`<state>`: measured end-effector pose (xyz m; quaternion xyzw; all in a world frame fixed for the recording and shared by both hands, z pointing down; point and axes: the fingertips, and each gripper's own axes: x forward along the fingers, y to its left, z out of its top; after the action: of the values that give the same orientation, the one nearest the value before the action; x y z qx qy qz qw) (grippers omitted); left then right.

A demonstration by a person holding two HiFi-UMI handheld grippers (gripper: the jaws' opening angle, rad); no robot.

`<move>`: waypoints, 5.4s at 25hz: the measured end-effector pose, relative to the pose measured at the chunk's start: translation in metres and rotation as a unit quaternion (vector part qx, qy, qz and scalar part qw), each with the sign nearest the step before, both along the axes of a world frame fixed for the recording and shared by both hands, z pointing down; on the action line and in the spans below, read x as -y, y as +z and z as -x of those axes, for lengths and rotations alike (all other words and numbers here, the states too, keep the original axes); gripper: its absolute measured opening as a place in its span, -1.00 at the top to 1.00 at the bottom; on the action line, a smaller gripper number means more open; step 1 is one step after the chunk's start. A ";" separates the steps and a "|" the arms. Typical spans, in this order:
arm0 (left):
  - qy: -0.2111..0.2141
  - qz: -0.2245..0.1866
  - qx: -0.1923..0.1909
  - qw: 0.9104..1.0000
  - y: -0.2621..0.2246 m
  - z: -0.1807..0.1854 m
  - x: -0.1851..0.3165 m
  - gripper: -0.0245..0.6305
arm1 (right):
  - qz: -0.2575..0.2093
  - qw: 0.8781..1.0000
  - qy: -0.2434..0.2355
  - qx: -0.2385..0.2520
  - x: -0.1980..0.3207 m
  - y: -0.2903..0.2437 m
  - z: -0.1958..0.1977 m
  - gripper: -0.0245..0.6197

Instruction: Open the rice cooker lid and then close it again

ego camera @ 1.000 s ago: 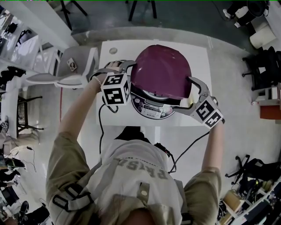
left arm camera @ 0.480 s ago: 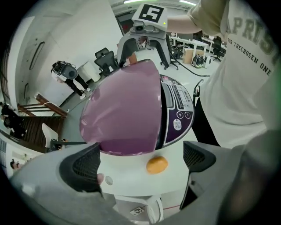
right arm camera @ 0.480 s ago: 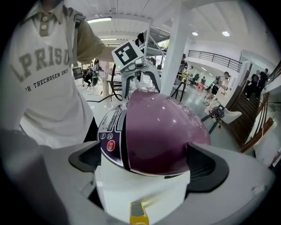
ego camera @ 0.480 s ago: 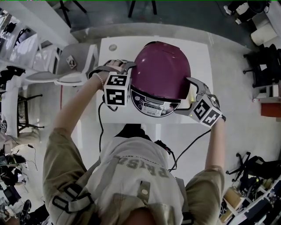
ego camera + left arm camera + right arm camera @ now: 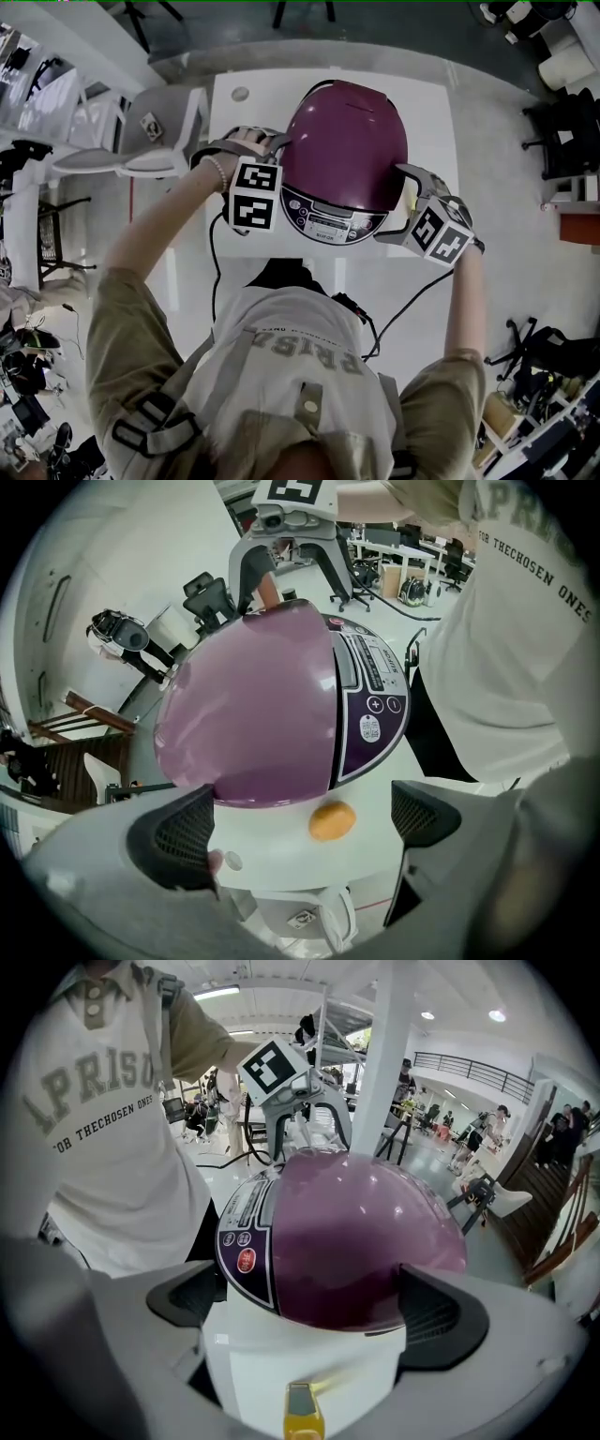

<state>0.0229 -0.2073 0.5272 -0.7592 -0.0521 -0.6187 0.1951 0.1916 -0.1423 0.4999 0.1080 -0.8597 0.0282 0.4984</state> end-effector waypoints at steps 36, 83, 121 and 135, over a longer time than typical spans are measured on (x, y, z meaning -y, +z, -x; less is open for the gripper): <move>0.046 -0.028 0.102 0.993 0.019 0.010 0.000 -0.91 | 0.051 0.996 -0.005 -0.072 -0.006 0.016 0.002 -0.88; -0.405 -0.131 -0.555 0.715 -0.139 0.001 0.028 0.35 | -0.356 0.718 0.480 0.356 0.023 -0.122 -0.028 0.35; -0.398 -0.174 -0.622 0.651 -0.175 0.012 0.003 0.90 | -0.405 0.703 0.467 0.351 0.006 -0.143 -0.015 0.92; -0.391 -0.167 -0.610 0.669 -0.167 0.007 0.001 0.90 | -0.408 0.706 0.465 0.345 0.006 -0.144 -0.011 0.92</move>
<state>0.0162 -0.2083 0.3602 -0.8731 0.4841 -0.0355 0.0468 0.2031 -0.1481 0.3560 0.6696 -0.7401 -0.0622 -0.0020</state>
